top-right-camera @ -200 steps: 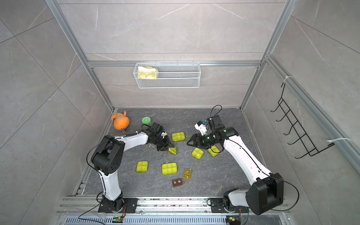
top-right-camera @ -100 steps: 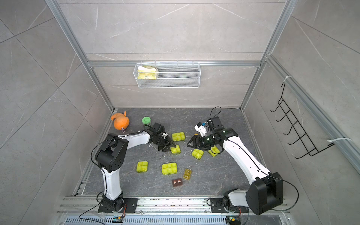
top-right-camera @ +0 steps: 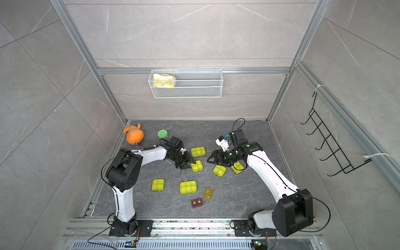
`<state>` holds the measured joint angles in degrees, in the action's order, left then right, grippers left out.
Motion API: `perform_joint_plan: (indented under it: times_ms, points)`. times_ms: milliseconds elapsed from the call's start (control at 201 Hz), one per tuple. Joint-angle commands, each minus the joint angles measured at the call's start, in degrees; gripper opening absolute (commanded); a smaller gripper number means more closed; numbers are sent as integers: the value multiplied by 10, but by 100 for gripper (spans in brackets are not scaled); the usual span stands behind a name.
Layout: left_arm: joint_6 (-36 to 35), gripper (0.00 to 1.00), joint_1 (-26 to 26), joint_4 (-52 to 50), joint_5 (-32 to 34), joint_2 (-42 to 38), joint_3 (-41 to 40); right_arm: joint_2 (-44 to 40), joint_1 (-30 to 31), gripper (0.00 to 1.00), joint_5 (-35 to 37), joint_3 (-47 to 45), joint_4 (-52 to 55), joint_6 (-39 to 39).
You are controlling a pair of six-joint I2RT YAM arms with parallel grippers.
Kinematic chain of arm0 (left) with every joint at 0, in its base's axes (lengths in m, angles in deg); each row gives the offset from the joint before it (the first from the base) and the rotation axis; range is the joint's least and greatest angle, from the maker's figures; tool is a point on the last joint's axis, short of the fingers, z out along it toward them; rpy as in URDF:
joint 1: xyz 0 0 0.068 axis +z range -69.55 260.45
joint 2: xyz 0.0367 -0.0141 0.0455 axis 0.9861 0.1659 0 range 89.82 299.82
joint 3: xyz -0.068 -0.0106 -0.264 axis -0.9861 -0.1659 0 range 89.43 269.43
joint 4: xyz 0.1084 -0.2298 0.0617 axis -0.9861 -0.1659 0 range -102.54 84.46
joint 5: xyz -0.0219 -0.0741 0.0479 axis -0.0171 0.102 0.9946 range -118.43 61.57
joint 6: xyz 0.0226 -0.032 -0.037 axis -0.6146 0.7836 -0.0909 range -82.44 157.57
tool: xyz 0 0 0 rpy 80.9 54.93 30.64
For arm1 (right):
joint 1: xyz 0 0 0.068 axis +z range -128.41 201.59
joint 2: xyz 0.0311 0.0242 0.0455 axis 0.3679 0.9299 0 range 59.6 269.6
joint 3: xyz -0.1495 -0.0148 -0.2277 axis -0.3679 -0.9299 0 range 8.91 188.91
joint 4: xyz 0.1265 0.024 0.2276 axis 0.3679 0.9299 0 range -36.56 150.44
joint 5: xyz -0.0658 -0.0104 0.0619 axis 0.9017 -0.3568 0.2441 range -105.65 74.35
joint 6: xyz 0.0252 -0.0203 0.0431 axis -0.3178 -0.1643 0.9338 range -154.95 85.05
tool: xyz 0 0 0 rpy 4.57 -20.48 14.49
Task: Close pillboxes
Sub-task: Place the pillbox at the center of the board, then reset both arms
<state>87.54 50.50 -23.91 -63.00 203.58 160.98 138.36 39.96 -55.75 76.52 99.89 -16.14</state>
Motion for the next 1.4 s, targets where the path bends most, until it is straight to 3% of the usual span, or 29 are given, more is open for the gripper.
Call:
perform_joint_plan:
  times_ms: [0, 334, 891, 916, 951, 966, 1254, 1399]
  points:
    - [-9, 52, 0, -19, 4, -23, 16, 5, 0, 63, -10, 14, -13, 1]
    - [-19, 56, 1, -47, 28, -102, 12, 12, 0, 64, -12, 1, -50, 23]
    - [-58, 72, 2, -54, 75, -304, -35, 48, 0, 70, 4, 51, -58, 11]
    - [-64, 72, 3, -56, 78, -312, -35, 50, 0, 72, 10, 57, -54, 8]
    - [-73, 73, 5, -60, 85, -323, -36, 51, -1, 97, 20, 65, -47, 3]
    - [-76, 73, 5, -63, 90, -329, -35, 52, 0, 99, 24, 70, -44, 1]
    - [-112, 80, 45, -119, 168, -419, -58, 36, 0, 100, 104, 96, -49, -19]
    - [-133, 81, 49, -129, 230, -449, -73, -1, 0, 100, 129, 58, -124, -32]
